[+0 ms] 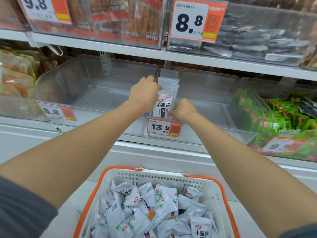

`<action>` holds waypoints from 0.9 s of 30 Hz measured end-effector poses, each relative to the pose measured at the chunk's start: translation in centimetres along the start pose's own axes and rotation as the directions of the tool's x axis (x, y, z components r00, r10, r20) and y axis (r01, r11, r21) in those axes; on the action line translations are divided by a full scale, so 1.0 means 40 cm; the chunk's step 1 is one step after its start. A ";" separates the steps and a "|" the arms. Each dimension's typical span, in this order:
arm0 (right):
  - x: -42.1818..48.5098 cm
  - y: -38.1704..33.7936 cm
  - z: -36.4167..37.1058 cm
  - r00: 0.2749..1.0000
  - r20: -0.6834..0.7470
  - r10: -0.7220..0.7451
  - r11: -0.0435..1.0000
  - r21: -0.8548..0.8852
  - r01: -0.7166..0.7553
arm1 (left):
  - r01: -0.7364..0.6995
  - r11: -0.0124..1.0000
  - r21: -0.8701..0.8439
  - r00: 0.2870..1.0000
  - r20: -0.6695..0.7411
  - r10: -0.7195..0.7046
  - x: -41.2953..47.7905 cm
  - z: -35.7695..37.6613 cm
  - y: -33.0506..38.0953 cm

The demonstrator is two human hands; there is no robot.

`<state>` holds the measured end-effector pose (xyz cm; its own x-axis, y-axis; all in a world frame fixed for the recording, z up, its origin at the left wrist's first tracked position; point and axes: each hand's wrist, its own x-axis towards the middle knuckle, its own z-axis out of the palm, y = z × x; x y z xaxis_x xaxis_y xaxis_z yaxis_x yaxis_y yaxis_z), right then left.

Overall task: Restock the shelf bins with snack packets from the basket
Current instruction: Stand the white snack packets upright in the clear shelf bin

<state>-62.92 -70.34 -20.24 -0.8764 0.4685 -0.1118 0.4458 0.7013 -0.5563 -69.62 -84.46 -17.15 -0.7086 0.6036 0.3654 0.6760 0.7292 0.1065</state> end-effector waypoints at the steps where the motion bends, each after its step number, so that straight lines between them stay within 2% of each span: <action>1: -0.001 0.003 -0.001 1.000 0.006 0.001 1.000 0.017 -0.002 | -0.005 1.000 0.015 1.000 0.000 0.005 0.000 0.003 0.001; 9: -0.008 0.003 0.000 1.000 -0.011 -0.005 0.997 0.081 0.006 | -0.051 0.991 0.128 0.993 0.109 0.037 0.018 0.012 0.008; 18: -0.024 0.001 -0.022 0.999 0.050 -0.001 0.992 0.127 -0.006 | -0.038 0.997 0.067 0.995 0.091 0.032 -0.015 0.007 0.014; 21: -0.044 0.001 -0.043 0.999 0.032 -0.006 0.997 0.076 0.003 | 0.011 1.000 -0.021 1.000 -0.001 -0.011 -0.044 0.009 0.019; 24: -0.073 0.015 -0.055 0.999 -0.052 -0.003 1.000 0.006 0.004 | 0.032 0.995 -0.090 0.983 -0.175 -0.048 -0.082 0.010 0.030; 26: -0.103 0.035 -0.056 0.973 -0.220 -0.071 0.997 -0.050 0.061 | 0.025 0.993 -0.118 0.967 -0.251 -0.054 -0.116 0.002 0.045; 27: -0.129 0.043 -0.054 0.933 -0.331 -0.137 0.990 -0.074 0.119 | 0.010 0.993 -0.121 0.959 -0.281 -0.044 -0.136 -0.002 0.054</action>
<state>-57.24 -70.38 -18.83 -0.8189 0.5192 0.2447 0.3505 0.7900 -0.5030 -64.29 -86.18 -18.83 -0.6526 0.4556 0.6055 0.6881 0.6909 0.2217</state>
